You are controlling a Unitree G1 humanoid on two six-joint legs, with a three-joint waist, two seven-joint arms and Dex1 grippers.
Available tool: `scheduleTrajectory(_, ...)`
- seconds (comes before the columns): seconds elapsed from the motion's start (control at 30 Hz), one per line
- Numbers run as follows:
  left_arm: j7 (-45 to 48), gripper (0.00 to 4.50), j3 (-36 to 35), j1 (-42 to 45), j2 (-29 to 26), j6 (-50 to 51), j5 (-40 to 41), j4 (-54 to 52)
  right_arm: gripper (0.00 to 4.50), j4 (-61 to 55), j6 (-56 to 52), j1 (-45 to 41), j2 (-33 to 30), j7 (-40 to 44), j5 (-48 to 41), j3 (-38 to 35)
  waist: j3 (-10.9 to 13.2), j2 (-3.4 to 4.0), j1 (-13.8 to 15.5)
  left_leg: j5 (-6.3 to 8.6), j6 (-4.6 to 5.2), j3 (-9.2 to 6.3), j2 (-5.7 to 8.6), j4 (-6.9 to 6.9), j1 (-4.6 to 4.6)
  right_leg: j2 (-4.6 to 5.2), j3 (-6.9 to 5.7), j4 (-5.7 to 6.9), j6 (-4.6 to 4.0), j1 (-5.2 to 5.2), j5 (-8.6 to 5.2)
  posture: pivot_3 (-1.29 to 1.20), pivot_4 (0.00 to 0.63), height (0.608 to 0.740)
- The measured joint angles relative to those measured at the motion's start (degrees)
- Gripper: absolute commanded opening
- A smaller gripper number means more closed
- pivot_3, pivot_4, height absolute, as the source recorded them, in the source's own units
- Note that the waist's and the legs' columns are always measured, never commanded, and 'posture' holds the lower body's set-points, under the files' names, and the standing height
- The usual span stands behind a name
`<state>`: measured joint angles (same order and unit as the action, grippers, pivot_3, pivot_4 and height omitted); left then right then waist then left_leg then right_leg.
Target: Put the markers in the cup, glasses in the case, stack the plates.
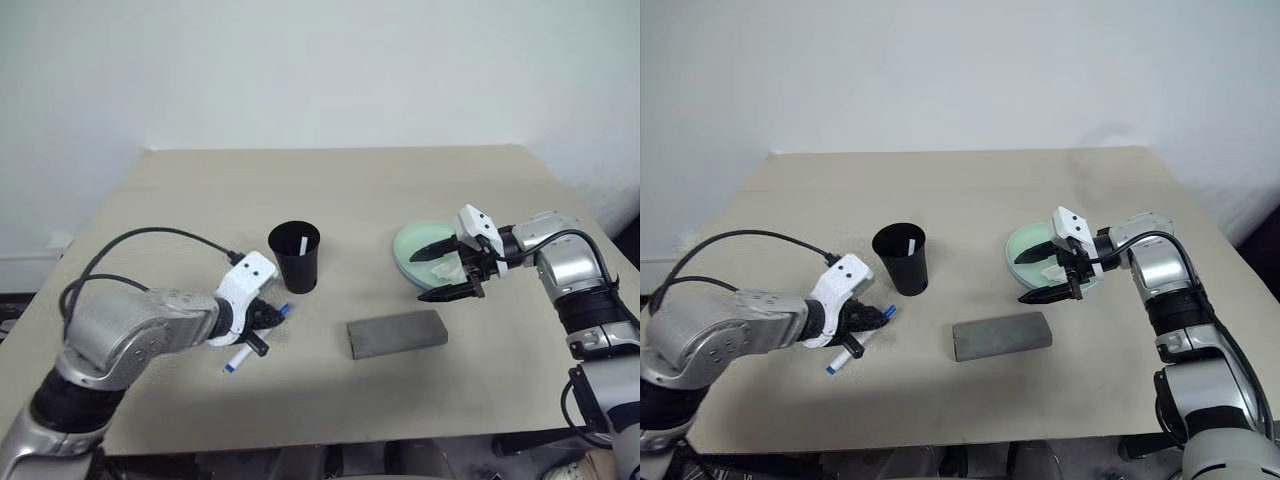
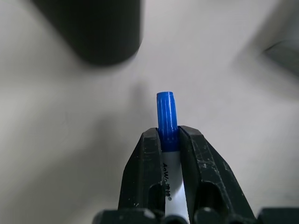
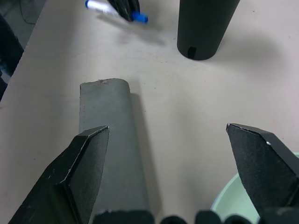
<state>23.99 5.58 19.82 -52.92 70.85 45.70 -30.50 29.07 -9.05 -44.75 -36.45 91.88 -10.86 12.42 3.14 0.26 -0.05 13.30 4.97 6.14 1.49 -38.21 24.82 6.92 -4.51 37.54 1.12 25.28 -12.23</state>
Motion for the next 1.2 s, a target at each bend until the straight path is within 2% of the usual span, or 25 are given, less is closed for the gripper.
scheduleTrajectory(0.13,7.1,0.26,-3.7,-0.9,-1.1,-9.6,-2.1,0.1,4.35,0.2,0.1,0.0,0.0,0.0,0.2,0.0,0.0,0.01,0.0,0.0,-0.01,0.18,-0.01,0.02,0.0,0.04,0.03,0.01,0.02,0.02,0.0,0.0,0.0,0.7)
scheduleTrajectory(0.2,9.3,0.26,-7.3,-0.3,1.1,-11.8,-0.9,1.2,4.35,0.3,0.1,0.0,0.1,0.0,0.2,0.0,0.0,0.01,0.1,0.0,0.0,0.21,-0.02,0.02,0.0,0.06,0.03,0.01,0.07,0.04,-0.03,0.0,0.0,0.7)
scheduleTrajectory(0.37,10.2,0.26,-14.2,4.5,6.5,-11.8,5.0,4.9,4.35,0.4,0.1,0.0,0.1,0.0,0.3,0.0,0.0,-0.01,0.1,-0.01,0.0,0.19,-0.05,0.01,-0.01,0.05,0.01,0.01,0.15,0.04,-0.07,0.0,0.0,0.7)
scheduleTrajectory(0.5,7.0,0.26,-18.5,11.0,11.1,-10.8,9.0,10.6,4.35,0.6,0.2,-0.1,0.4,0.0,0.3,0.0,0.0,-0.06,0.0,-0.01,0.01,0.14,-0.07,-0.13,-0.01,0.02,-0.03,0.02,0.24,-0.06,-0.02,0.0,0.0,0.7)
scheduleTrajectory(0.77,3.6,0.26,-15.8,13.3,17.9,-20.0,-0.5,18.2,4.35,0.7,0.4,-0.1,0.7,0.0,0.3,0.0,0.0,-0.1,0.1,-0.01,0.01,0.13,-0.07,-0.36,-0.04,0.05,-0.1,0.06,0.11,-0.21,0.08,0.0,0.0,0.7)
scheduleTrajectory(0.97,2.1,0.26,-13.1,14.4,25.2,-27.3,-6.7,22.4,4.35,0.7,0.4,-0.1,1.0,0.0,0.3,0.0,0.0,-0.13,0.2,-0.01,0.01,0.16,-0.08,-0.42,-0.04,0.08,-0.07,0.08,0.16,-0.19,0.23,0.0,0.0,0.7)
scheduleTrajectory(1.2,2.4,0.26,-12.8,16.5,26.6,-29.7,-9.4,23.9,4.35,0.7,0.4,-0.1,1.1,0.0,0.3,0.0,0.0,-0.14,0.2,-0.01,0.01,0.15,-0.09,-0.42,-0.03,0.08,-0.07,0.09,0.14,-0.16,0.24,0.0,0.0,0.7)
